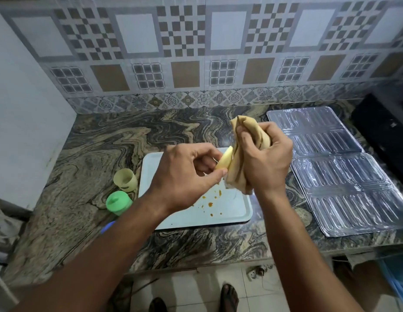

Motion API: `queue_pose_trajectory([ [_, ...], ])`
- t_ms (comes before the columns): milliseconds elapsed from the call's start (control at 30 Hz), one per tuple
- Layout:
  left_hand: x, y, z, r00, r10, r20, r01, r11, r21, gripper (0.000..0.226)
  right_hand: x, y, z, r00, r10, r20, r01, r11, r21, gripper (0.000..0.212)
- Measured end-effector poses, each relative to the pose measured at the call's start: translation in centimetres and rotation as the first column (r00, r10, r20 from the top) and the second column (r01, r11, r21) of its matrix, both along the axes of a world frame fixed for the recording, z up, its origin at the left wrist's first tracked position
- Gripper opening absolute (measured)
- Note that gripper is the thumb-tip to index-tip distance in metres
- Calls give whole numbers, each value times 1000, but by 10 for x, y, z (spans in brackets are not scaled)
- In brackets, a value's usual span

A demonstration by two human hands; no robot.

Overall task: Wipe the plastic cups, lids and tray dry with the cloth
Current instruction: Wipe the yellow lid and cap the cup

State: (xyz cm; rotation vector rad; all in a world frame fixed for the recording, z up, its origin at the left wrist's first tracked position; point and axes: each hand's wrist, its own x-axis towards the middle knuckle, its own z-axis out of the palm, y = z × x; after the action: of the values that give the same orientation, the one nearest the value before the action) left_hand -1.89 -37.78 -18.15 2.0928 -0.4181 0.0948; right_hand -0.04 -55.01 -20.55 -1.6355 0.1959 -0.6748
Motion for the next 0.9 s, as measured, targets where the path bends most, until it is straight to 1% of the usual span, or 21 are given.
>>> queue_pose_trajectory([
  [100,3,2,-6,994,91,-52,-95,992,-78,15,-5,-7,1,997,62,55,-57,995,-77,14],
  [167,7,4,-8,988,104,-112,-119,984,-132,16,-15,-8,0,980,166,109,-142,969,-205,16],
  [233,10,7,-10,984,41,-171,-73,979,-188,16,-21,-8,-3,957,264,121,-199,900,-388,19],
  [267,10,9,-11,982,-12,-189,-29,976,-215,16,-20,-9,-6,950,291,113,-213,869,-447,21],
  [300,11,11,-11,978,-61,-198,12,971,-238,17,-18,-10,-8,950,297,100,-220,860,-461,20],
  [367,10,16,-11,968,-129,-213,59,950,-307,20,-10,-15,-12,963,257,79,-203,886,-417,18],
  [433,7,20,-9,951,-200,-237,82,899,-431,19,-5,-22,-17,979,199,36,-173,918,-356,14],
  [500,5,24,-6,940,-251,-231,109,863,-493,17,-5,-27,-21,978,210,-3,-207,959,-191,12],
  [567,7,28,-7,938,-265,-221,127,861,-493,16,-10,-29,-23,964,264,19,-264,964,-24,10],
  [600,8,30,-8,940,-265,-216,132,863,-488,16,-13,-29,-23,958,284,40,-285,959,18,10],
  [667,10,31,-10,942,-250,-224,116,868,-482,16,-20,-28,-22,945,318,68,-323,944,63,9],
  [767,10,31,-15,931,-246,-270,76,853,-517,17,-26,-25,-18,936,342,90,-349,933,90,10],
  [833,10,31,-19,907,-279,-314,56,821,-568,15,-30,-21,-13,924,368,101,-378,920,104,10],
  [900,9,31,-21,878,-328,-349,39,775,-631,21,-33,-16,-9,910,405,87,-414,900,138,13],
])
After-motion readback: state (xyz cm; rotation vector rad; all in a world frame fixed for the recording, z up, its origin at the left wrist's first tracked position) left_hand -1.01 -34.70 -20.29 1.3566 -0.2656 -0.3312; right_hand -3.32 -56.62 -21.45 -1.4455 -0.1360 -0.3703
